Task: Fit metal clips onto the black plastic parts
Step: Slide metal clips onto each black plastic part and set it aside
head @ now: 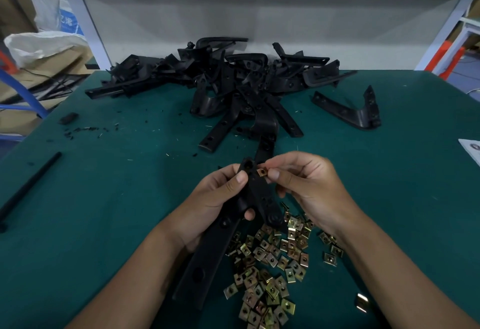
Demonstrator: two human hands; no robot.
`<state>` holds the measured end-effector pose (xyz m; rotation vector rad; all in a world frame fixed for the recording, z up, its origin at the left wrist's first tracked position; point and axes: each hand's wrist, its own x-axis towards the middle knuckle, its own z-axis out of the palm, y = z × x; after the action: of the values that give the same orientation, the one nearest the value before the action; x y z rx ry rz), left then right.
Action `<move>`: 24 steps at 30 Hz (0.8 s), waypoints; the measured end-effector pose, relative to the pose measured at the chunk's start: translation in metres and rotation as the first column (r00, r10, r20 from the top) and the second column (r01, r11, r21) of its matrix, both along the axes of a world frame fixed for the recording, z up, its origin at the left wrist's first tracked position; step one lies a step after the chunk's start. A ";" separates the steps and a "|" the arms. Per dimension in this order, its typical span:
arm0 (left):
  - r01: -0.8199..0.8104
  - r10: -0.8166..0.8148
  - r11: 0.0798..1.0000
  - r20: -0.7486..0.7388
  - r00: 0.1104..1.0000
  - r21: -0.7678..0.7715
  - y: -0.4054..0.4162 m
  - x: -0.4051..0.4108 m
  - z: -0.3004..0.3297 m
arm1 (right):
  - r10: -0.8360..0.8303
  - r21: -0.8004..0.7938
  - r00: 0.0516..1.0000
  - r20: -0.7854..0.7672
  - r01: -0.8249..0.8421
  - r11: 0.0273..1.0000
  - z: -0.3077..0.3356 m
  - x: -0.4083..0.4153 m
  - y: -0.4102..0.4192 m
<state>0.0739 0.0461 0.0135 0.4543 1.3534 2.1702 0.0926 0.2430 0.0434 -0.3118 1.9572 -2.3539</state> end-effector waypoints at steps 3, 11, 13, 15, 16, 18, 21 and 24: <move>0.026 -0.026 1.000 0.010 1.000 0.001 -0.001 0.000 -0.001 | -0.002 0.039 1.000 -0.012 0.002 0.999 0.002 0.001 0.002; 0.028 -0.027 0.998 0.005 1.000 -0.055 -0.002 0.001 0.000 | 0.018 0.194 0.996 -0.092 0.000 0.981 0.009 0.003 0.007; 0.019 -0.019 0.998 0.007 1.000 -0.060 -0.002 0.001 0.001 | 0.018 0.207 0.995 -0.093 0.001 0.978 0.010 0.004 0.008; 0.023 -0.023 0.998 0.005 1.000 -0.066 -0.002 0.002 0.001 | 0.018 0.225 0.995 -0.096 0.004 0.974 0.010 0.004 0.009; 0.025 -0.025 0.997 0.004 1.000 -0.072 -0.003 0.002 0.001 | 0.020 0.237 0.995 -0.096 0.004 0.972 0.011 0.004 0.009; 0.028 -0.027 0.996 0.009 1.000 -0.084 -0.004 0.002 0.000 | 0.026 0.259 0.996 -0.088 -0.003 0.966 0.012 0.005 0.010; 0.018 -0.018 0.996 -0.002 1.000 -0.090 -0.003 0.004 0.000 | 0.029 0.286 0.998 -0.054 -0.012 0.958 0.012 0.006 0.011; -0.025 0.022 0.995 -0.036 0.999 -0.096 0.000 0.005 0.000 | -0.002 0.238 0.999 0.034 -0.006 0.971 0.010 0.004 0.011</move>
<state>0.0790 0.0462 0.0132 0.4431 1.4815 2.1140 0.0969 0.2542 0.0530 -0.2561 2.1917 -2.0769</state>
